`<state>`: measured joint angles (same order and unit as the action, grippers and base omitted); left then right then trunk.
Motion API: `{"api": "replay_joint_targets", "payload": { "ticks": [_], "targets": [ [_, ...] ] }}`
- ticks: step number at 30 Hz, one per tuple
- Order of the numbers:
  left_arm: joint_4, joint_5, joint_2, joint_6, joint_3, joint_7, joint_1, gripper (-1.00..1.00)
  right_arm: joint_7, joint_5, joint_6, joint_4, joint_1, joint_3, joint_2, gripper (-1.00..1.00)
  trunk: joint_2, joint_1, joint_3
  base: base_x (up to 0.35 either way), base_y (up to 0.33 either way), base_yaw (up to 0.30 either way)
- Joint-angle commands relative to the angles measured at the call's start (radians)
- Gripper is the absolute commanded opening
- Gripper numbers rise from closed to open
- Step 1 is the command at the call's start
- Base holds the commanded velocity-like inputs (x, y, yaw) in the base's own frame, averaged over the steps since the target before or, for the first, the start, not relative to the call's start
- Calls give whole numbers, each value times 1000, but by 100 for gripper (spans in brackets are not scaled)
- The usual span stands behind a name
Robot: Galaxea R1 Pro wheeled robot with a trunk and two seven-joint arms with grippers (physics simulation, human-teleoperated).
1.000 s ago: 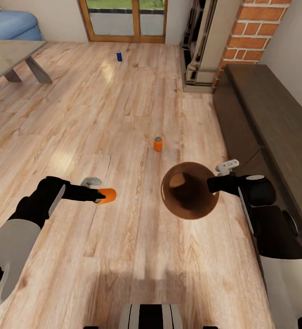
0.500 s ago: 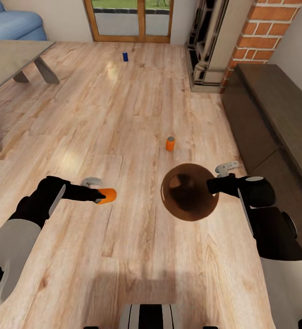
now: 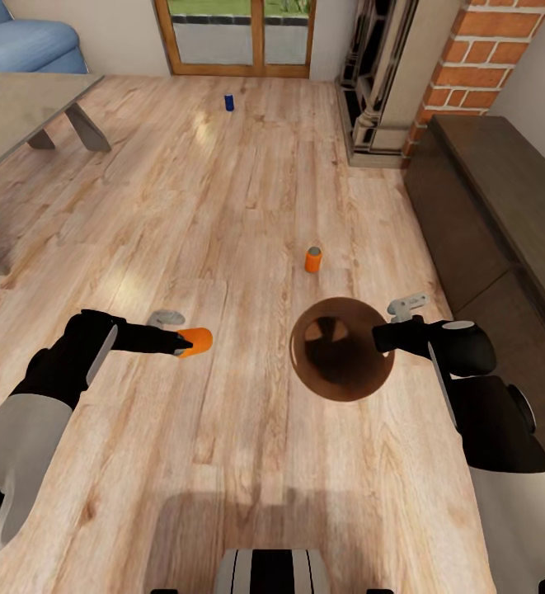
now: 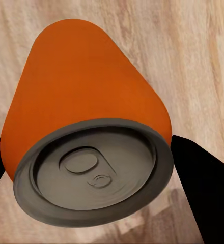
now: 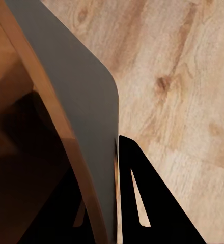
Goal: Put the three can of soda from the living room inside the tash can in the kitchen.
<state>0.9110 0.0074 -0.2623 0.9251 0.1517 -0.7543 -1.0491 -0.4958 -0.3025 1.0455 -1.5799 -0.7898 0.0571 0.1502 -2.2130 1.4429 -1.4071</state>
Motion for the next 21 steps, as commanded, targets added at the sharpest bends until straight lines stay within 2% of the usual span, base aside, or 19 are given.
{"api": "replay_joint_targets", "payload": {
  "ticks": [1, 6, 16, 20, 21],
  "targets": [
    [0, 0, 0, 0, 0, 0, 0, -100, -6, 11, 2, 0, 0, 0, 0, -100, 0, 0, 0, 0, 55, 0],
    [0, -4, 1, 0, 0, 0, 0, -100, -6, 12, 2, 0, 0, -1, 0, -100, 0, 0, 0, 0, 194, 0],
    [1, -2, -1, 0, 0, -2, 0, -100, -7, 13, 2, 0, 0, -6, 5, -100, 0, 0, 0, 0, 304, 0],
    [-8, -8, -21, -1, -1, -56, 7, -100, -30, 35, 2, -1, 3, -10, 14, -100, 0, 0, 0, 0, 310, 0],
    [-10, -11, -38, 0, -1, -81, 9, -100, -64, 40, 2, 0, 12, -12, 23, -100, 0, 0, 0, 0, 310, 0]
  ]
}}
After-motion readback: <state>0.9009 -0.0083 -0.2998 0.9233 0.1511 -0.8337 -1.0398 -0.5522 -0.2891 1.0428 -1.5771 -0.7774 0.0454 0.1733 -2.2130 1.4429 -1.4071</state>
